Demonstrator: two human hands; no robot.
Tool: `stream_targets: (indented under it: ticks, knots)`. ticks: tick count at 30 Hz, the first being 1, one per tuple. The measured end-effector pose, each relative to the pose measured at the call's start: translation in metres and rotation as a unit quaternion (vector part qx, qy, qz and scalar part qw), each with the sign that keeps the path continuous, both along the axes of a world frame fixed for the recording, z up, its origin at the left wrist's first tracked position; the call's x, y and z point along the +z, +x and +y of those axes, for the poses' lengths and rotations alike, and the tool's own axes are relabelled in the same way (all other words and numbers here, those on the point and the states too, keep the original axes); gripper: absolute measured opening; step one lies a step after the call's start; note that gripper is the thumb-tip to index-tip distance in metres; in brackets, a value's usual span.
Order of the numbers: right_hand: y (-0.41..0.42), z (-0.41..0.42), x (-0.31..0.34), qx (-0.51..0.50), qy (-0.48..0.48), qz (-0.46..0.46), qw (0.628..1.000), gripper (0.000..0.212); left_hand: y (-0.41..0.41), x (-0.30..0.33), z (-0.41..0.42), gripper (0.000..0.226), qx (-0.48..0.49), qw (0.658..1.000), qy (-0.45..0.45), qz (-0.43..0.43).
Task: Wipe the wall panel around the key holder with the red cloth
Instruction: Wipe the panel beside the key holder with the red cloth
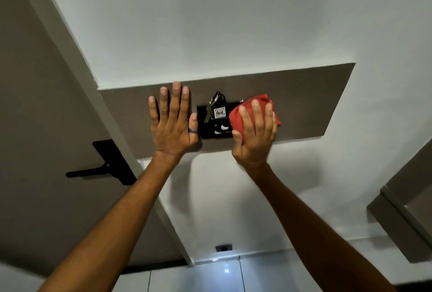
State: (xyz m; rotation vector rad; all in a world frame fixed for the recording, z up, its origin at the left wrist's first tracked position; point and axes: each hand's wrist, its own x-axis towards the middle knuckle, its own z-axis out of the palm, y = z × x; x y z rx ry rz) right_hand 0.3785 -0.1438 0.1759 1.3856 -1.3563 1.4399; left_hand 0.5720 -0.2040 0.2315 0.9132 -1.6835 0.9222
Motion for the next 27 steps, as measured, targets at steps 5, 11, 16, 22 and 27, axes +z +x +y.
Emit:
stream_targets:
  ticks: [5, 11, 16, 22, 27]
  knots:
    - [0.044, -0.004, 0.020, -0.003, -0.016, -0.230, 0.973, 0.050, 0.000, 0.007, 0.004, 0.063, -0.003, 1.000, -0.008, -0.001]
    - [0.004, -0.003, 0.036, -0.039, -0.041, -0.012, 0.998, 0.046, 0.003, 0.006, 0.003, 0.062, -0.016, 1.000, -0.006, -0.010]
    - [0.038, -0.008, 0.045, -0.054, -0.033, -0.123, 0.990, 0.043, 0.002, 0.004, 0.003, 0.062, -0.009, 1.000, -0.007, -0.007]
    - [0.005, -0.008, 0.041, -0.065, -0.051, -0.060, 0.995, 0.043, 0.002, 0.003, 0.004, 0.060, -0.011, 1.000, -0.007, 0.000]
    - [0.042, -0.016, 0.036, -0.056, -0.049, -0.139, 0.988, 0.043, 0.003, 0.003, 0.003, 0.061, -0.003, 1.000, -0.013, -0.007]
